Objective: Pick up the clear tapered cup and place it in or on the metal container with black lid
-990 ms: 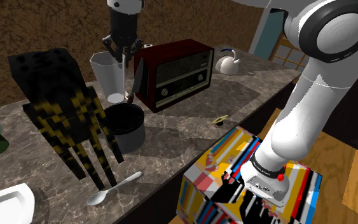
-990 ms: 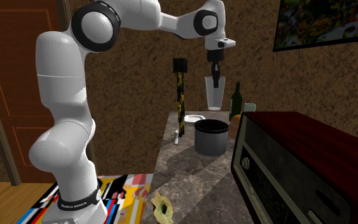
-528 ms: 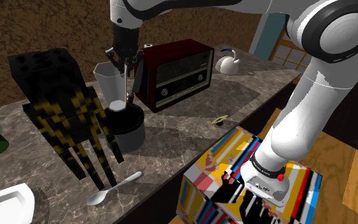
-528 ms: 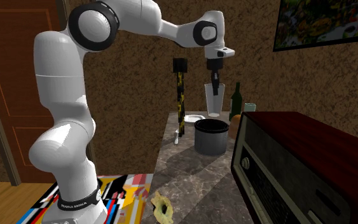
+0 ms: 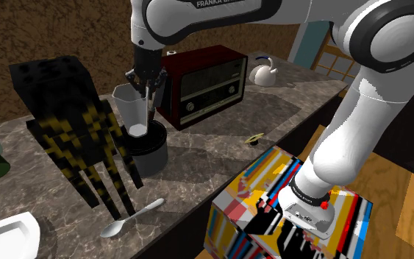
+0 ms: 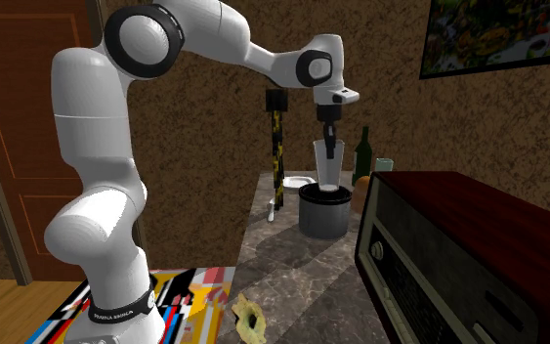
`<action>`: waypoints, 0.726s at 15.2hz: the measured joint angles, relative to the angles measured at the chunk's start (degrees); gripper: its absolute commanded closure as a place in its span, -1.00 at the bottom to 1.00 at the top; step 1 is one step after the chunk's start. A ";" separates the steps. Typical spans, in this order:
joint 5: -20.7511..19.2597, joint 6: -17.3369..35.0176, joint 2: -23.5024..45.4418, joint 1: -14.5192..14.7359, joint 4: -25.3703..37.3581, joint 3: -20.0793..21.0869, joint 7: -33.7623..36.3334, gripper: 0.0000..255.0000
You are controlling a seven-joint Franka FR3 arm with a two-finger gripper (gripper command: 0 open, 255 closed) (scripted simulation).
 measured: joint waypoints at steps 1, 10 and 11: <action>-0.01 0.19 0.01 0.01 -0.18 0.01 0.01 1.00; -0.01 0.38 0.00 0.02 -0.31 0.02 0.03 -1.00; -0.01 0.38 0.00 0.02 -0.31 0.02 0.03 -1.00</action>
